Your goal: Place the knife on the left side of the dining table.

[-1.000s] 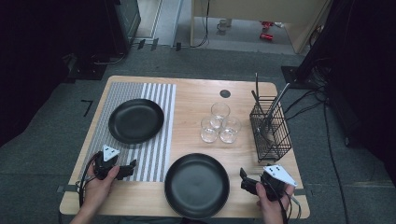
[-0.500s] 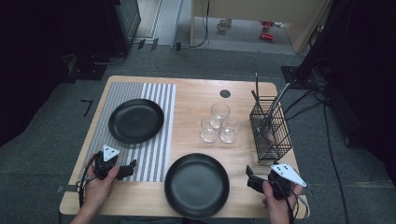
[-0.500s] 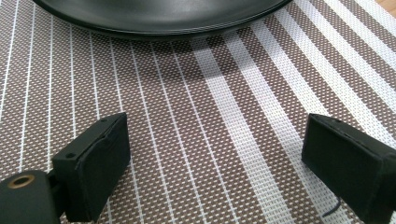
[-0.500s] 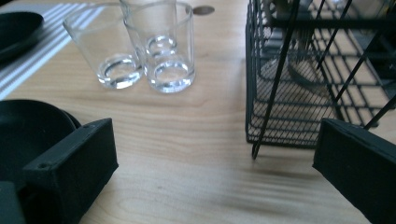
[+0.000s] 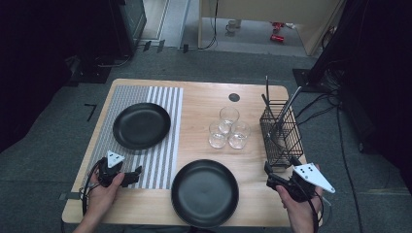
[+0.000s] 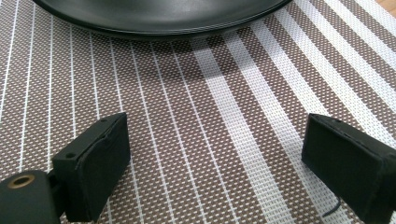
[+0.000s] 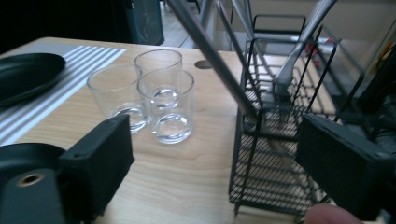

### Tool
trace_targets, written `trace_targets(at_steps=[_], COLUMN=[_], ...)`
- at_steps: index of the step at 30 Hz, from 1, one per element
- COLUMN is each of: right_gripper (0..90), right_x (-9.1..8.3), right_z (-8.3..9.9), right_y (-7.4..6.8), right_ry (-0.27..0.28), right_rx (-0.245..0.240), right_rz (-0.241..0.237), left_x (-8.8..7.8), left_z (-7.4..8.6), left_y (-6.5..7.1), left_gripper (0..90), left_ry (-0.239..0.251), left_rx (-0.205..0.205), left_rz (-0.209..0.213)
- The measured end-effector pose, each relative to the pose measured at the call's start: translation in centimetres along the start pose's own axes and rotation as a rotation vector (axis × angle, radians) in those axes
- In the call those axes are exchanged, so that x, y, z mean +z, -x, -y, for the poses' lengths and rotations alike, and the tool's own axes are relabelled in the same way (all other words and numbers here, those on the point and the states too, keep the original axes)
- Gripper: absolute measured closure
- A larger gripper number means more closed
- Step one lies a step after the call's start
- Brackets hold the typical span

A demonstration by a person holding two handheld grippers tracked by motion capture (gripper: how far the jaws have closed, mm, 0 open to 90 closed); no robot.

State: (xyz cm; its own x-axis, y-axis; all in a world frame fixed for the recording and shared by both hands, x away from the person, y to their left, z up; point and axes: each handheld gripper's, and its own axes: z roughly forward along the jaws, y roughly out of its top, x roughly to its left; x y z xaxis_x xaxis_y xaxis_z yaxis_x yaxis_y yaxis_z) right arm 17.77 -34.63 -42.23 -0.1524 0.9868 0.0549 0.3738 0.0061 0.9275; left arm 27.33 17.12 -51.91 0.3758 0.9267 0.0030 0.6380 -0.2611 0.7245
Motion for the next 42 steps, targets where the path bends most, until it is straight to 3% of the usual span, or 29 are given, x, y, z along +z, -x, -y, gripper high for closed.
trace_targets(at_steps=[4,5,6,10,14,21,29,37,42], right_gripper=[15.7,15.7,21.6,32.0,36.7,47.9,53.7,62.3,73.0], right_x=[0.5,0.5,0.8,1.3,2.0,3.4,4.5,5.0,5.1], right_z=[-1.1,-1.1,-1.5,-2.0,-2.3,-2.4,-1.9,-1.6,-1.6], right_y=[-0.3,-0.3,-0.5,-0.5,-0.6,-0.8,-0.5,-0.5,-0.4], right_ry=[-0.006,-0.006,0.009,0.031,0.033,-0.002,-0.025,-0.023,-0.02], right_rx=[-0.06,-0.06,-0.071,-0.064,-0.084,-0.128,-0.131,-0.167,-0.177], right_rz=[0.02,0.02,0.047,0.077,0.099,0.12,0.135,0.149,0.154], left_x=[0.0,0.0,0.0,0.0,0.0,0.0,0.0,0.0,0.0], left_z=[0.0,0.0,0.0,0.0,0.0,0.0,0.0,0.0,0.0], left_y=[0.0,0.0,0.0,0.0,0.0,0.0,0.0,0.0,0.0], left_gripper=[7.9,8.0,7.9,8.0,8.0,7.9,7.9,7.9,7.9], left_ry=[-0.001,-0.001,-0.001,-0.001,-0.001,-0.001,-0.001,0.0,-0.001], left_rx=[0.001,0.001,0.001,0.001,0.001,0.001,0.001,0.0,0.001], left_rz=[0.0,0.0,0.0,0.0,0.0,0.001,0.0,0.0,0.0])
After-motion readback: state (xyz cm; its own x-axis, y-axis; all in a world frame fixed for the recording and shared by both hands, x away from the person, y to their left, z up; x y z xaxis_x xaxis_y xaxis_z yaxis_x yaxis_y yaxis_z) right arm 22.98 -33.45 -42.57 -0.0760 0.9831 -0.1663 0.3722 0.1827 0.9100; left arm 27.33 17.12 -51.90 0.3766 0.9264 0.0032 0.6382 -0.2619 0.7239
